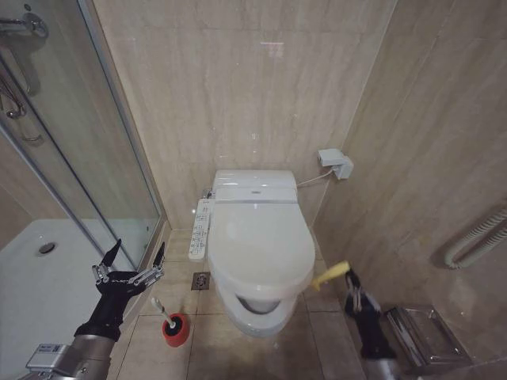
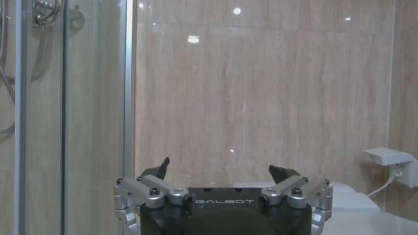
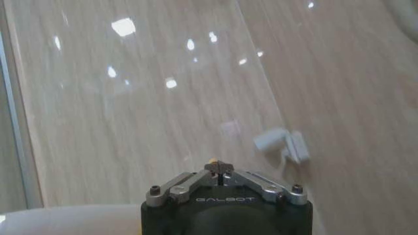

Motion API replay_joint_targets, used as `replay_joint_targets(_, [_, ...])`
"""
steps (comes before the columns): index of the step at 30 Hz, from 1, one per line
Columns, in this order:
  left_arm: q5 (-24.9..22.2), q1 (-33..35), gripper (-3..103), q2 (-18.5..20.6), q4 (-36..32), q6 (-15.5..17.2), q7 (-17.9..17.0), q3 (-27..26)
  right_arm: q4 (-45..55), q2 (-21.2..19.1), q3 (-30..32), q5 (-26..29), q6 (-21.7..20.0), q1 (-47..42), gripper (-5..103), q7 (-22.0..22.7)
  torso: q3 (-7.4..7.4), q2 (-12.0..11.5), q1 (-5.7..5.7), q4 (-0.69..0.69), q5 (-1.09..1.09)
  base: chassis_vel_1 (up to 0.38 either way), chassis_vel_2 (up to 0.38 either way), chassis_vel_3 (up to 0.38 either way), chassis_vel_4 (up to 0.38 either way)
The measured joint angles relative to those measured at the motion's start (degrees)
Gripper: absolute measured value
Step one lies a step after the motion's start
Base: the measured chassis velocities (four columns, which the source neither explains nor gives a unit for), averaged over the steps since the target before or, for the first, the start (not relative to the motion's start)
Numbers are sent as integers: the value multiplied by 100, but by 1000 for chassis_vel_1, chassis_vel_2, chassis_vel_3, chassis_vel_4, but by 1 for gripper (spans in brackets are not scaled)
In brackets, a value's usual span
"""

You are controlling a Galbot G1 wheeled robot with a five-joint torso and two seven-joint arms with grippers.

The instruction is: Open the toilet lid, clean the toilet bowl with a toilet brush, close the toilet lid, and flush.

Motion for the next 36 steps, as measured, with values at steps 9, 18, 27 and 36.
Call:
replay_joint_targets(9, [0,-1,100,0,0,0,0,0,300,-517,-57,476,-1091,1690,0,702,0,0,0,2,-1,0,0,0,0])
replay_joint_targets(18, [0,0,100,0,0,0,0,0,-488,-791,-355,769,-1422,3294,0,976,0,0,0,2,-1,0,0,0,0])
replay_joint_targets(27, [0,0,100,0,0,0,0,0,-2184,-699,-1094,664,-1466,5372,0,1462,1,0,1,-1,0,0,0,0,0])
replay_joint_targets(36, [0,-1,100,0,0,0,1,1,-4227,-356,-2047,-507,-910,7182,0,1738,1,0,1,0,0,0,0,0,0])
